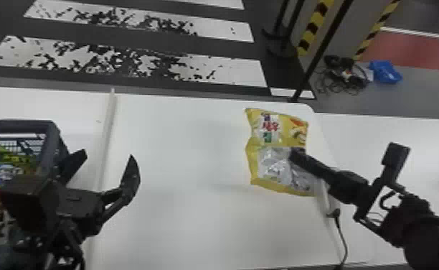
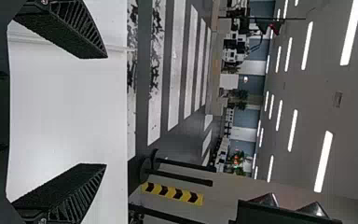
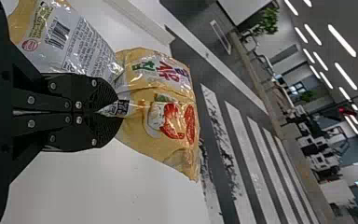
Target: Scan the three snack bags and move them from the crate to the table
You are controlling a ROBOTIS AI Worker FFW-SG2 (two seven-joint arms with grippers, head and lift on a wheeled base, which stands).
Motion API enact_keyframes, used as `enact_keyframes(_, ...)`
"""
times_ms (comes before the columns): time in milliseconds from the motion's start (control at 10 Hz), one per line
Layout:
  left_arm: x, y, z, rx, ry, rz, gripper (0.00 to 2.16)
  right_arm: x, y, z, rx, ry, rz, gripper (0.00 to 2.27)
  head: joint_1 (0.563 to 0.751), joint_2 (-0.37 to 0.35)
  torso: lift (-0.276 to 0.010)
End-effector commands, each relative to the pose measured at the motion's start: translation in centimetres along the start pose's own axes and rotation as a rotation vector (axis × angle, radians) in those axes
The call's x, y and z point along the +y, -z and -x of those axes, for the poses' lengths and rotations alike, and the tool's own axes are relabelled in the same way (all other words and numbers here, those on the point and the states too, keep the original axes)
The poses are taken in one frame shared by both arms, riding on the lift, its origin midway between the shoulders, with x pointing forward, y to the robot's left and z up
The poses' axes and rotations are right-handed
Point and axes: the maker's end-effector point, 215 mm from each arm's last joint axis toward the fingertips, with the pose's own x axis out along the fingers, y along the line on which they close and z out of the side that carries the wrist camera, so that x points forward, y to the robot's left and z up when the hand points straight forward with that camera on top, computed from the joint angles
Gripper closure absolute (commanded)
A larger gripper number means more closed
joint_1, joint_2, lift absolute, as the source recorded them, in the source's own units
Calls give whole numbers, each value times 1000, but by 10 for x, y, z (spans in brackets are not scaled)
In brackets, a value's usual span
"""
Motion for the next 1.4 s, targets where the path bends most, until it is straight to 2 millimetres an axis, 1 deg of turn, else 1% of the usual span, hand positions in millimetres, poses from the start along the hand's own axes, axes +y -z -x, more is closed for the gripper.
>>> enact_keyframes(0, 0, -1, 0, -3, 0, 1, 33, -57, -70, 23, -253, 144, -33, 2243, 695, -237, -62)
enact_keyframes(100, 0, 1, 0, 2, 0, -1, 33, -103, -109, 47, -403, 287, -21, 2243, 695, -299, -62)
enact_keyframes(200, 0, 4, 3, 9, 1, -3, 33, -154, -131, 70, -508, 418, -51, 2243, 695, -332, -62)
enact_keyframes(300, -1, 2, 4, 4, 1, -8, 33, -212, -135, 94, -555, 586, -77, 2243, 695, -350, -62)
enact_keyframes(400, 0, 0, 5, -2, 0, -8, 33, -254, -125, 114, -558, 725, -81, 2243, 695, -350, -62)
enact_keyframes(500, 0, -3, 6, -12, 0, -9, 33, -284, -107, 132, -538, 848, -66, 2243, 695, -350, -62)
enact_keyframes(700, -2, -5, 6, -17, 7, -13, 33, -328, -60, 144, -405, 1021, -53, 2243, 695, -350, -62)
enact_keyframes(800, -4, -9, 7, -31, 13, -12, 33, -339, -38, 138, -311, 1057, -24, 2240, 695, -350, -62)
enact_keyframes(900, -7, -11, 7, -39, 19, -10, 33, -340, -20, 130, -250, 1071, -9, 2088, 695, -350, -62)
enact_keyframes(1000, -10, -12, 7, -42, 25, -10, 33, -338, 2, 122, -167, 1092, 16, 1447, 695, -350, -62)
enact_keyframes(1100, -13, -13, 7, -44, 28, -6, 33, -332, 14, 117, -132, 1074, 40, -1, 695, -350, -62)
enact_keyframes(1200, -13, -15, 8, -53, 27, -6, 33, -324, 15, 116, -141, 1065, 39, -1, 695, -350, -62)
enact_keyframes(1300, -15, -15, 9, -56, 30, -4, 33, -318, 9, 118, -152, 1067, 56, 60, 695, -350, -62)
